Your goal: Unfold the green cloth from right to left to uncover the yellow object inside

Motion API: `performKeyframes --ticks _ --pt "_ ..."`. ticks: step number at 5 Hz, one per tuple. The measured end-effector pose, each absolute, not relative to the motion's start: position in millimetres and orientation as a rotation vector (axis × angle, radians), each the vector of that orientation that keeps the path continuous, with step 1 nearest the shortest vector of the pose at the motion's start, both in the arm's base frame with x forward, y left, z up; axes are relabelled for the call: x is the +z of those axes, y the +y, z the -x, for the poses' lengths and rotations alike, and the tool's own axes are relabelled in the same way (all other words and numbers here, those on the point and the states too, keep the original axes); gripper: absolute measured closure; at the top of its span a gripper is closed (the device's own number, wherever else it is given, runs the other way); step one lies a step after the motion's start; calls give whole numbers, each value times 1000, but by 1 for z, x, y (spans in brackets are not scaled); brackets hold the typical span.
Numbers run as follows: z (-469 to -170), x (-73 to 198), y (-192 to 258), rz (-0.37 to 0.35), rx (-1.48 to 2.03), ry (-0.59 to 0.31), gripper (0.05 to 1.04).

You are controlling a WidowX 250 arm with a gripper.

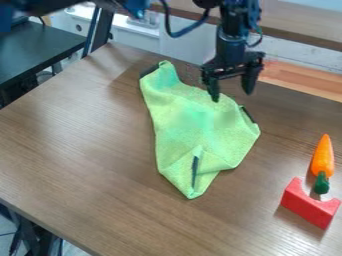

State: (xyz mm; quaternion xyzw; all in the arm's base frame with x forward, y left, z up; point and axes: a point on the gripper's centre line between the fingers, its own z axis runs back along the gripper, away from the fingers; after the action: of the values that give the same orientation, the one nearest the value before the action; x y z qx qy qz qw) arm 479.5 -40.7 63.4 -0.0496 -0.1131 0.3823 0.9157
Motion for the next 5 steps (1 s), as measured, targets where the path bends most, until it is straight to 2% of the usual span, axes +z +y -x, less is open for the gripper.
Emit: performKeyframes --ticks 3,4,5 --pt "-487 53 -80 100 745 -254 83" --pt "-486 38 -82 87 753 -234 83" --pt "-487 34 -80 80 761 -241 102"
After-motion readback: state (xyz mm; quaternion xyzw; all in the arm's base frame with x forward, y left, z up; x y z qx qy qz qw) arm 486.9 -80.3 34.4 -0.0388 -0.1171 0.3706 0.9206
